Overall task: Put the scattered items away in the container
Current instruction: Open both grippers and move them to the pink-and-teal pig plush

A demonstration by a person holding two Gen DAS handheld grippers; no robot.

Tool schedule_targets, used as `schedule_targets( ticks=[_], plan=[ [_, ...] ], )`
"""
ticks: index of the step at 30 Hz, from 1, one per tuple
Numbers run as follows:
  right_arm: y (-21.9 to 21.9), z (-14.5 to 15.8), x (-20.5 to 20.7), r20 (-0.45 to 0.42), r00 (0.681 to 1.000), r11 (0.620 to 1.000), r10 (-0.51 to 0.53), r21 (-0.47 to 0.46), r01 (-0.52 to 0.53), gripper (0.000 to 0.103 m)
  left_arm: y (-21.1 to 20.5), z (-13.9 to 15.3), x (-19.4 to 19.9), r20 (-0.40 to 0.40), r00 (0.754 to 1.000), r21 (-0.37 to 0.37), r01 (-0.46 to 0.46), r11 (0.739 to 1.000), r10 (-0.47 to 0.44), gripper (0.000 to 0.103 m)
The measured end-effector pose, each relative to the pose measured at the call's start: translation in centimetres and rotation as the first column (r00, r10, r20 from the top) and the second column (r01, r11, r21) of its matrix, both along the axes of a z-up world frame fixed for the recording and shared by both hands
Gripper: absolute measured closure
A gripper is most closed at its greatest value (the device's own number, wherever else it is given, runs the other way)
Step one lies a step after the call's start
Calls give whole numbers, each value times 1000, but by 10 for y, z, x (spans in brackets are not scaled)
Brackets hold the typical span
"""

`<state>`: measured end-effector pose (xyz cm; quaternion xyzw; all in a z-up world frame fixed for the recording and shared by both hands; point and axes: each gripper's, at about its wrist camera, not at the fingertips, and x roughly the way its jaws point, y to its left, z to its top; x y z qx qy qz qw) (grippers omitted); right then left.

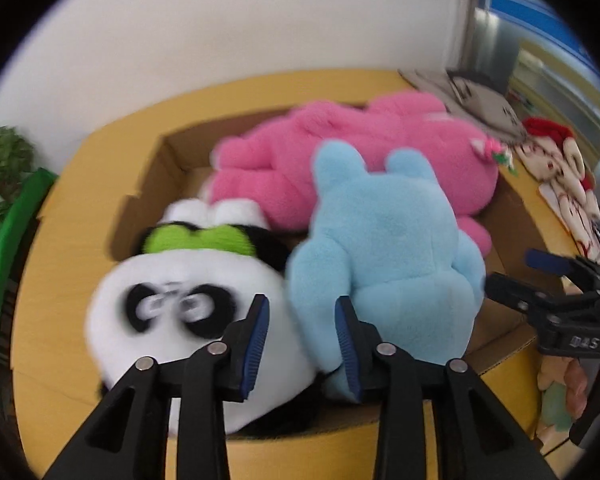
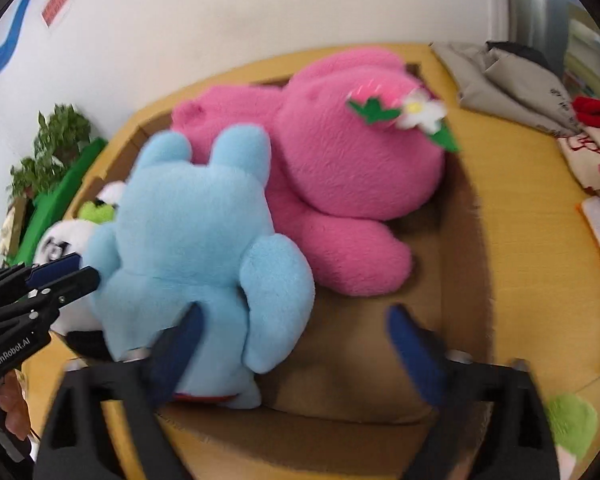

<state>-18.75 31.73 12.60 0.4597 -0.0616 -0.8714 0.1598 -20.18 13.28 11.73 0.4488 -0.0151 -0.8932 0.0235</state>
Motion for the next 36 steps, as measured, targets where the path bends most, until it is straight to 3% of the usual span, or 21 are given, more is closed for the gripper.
schedule_targets(
  ticks=[2, 4, 10, 13, 20, 23, 25, 28, 32, 34, 36],
  plan=[
    [-1, 16, 20, -62, 998, 1000, -12, 22, 13, 0, -7, 18, 26, -81, 995, 15, -51, 999, 52, 36],
    [-4, 29, 41, -113, 994, 999, 1, 49, 4, 0, -9, 35, 55, -159, 985, 37, -58, 998, 63, 25],
    [-20, 68, 97, -204, 979, 996, 21, 93, -2, 0, -5, 62, 114, -263, 962, 93, -54, 994, 77, 25],
    [-30, 82, 121, -239, 970, 993, 34, 116, -7, 0, -4, 67, 129, -274, 959, 130, -44, 991, 79, 25],
    [-32, 88, 157, -247, 968, 991, 52, 135, -19, 0, -1, 62, 159, -281, 957, 134, -32, 990, 70, 25],
    [-32, 81, 159, -223, 974, 990, 42, 144, -10, 0, -2, 56, 156, -288, 957, 124, -8, 992, 44, 25],
    [-33, 79, 156, -215, 976, 989, 34, 147, -2, 0, -4, 49, 141, -300, 954, 75, 33, 997, -9, 23],
    [-37, 75, 146, -219, 976, 990, 24, 143, 8, 0, -18, 17, 99, -211, 977, 26, 22, 999, -16, 23],
    [-49, 55, 112, -222, 975, 994, 29, 109, -5, 0, -40, -36, 52, -97, 995, 71, 2, 997, 5, 23],
    [-53, 37, 87, -223, 975, 994, 13, 110, 12, 0, -43, -49, 44, -118, 992, 29, -35, 999, 39, 23],
    [-58, 16, 61, -168, 986, 987, -7, 159, 34, 0, -40, -52, 43, -143, 988, -19, -64, 998, 61, 23]
  ],
)
